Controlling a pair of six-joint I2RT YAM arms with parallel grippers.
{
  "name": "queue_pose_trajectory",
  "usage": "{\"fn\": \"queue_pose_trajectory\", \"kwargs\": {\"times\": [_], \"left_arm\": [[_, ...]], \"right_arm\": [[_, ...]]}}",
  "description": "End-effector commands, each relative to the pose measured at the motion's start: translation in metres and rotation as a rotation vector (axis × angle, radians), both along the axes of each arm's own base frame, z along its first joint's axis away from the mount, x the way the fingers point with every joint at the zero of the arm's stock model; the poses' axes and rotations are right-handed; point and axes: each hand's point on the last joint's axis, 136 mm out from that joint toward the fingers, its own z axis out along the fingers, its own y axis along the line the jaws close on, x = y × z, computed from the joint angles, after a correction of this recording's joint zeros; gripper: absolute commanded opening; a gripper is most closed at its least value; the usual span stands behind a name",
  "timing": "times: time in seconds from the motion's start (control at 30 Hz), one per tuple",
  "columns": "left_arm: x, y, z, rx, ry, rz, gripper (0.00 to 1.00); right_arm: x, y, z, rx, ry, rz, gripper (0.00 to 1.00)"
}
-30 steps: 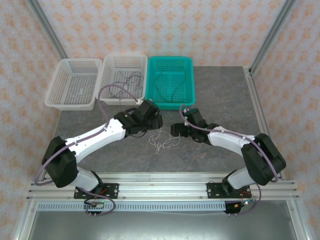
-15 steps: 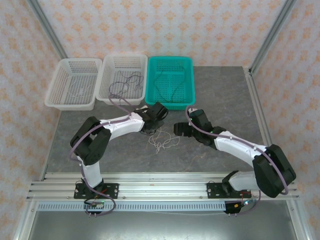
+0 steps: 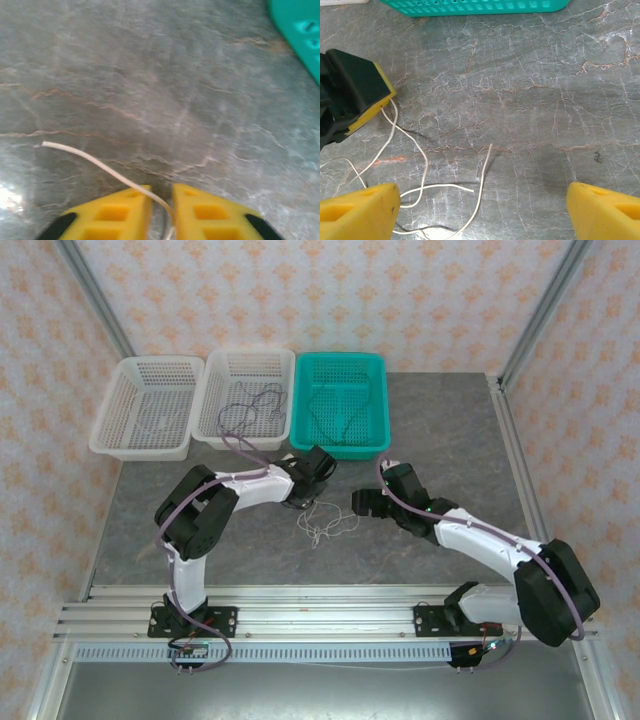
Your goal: Untangle the cables
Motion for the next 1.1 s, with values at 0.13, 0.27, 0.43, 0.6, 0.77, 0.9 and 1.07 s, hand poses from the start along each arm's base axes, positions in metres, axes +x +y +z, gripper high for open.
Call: {"fn": "queue_pose_trajectory", "kwargs": {"times": [0.13,0.27,0.43,0.6,0.77,0.9,1.07], "left_arm": [[-0.001,0.013,0.020,0.037,-0.032,-0.010,0.00],[-0.003,0.006,0.056,-0.026,-0.094,-0.071,0.00],[-0.010,-0.007,0.116,-0.064,-0.171,-0.219,0.00],[-0.022,-0.012,0.142,-0.127,-0.190,-0.275,0.00],[-0.025,-0.018,0.162,-0.198,-0.238,-0.276,0.00],[-0.025,-0.018,0.172,-0.209,-0.251,-0.279,0.00],[-0.024,-0.002,0.192,-0.188,-0.295,-0.248,0.00]], "right_arm": [[-0.003,-0.003,0.006,-0.012,-0.040,0.032,0.86],[-0.006,0.025,0.033,0.106,-0.143,0.180,0.85],[-0.015,0.071,0.071,0.229,-0.360,0.423,0.90],[0.005,0.108,0.084,0.278,-0.441,0.486,0.94],[0.034,0.136,0.081,0.330,-0.491,0.482,0.96],[0.042,0.152,0.073,0.342,-0.488,0.503,0.78],[0.034,0.138,0.021,0.194,-0.395,0.517,0.22]]}}
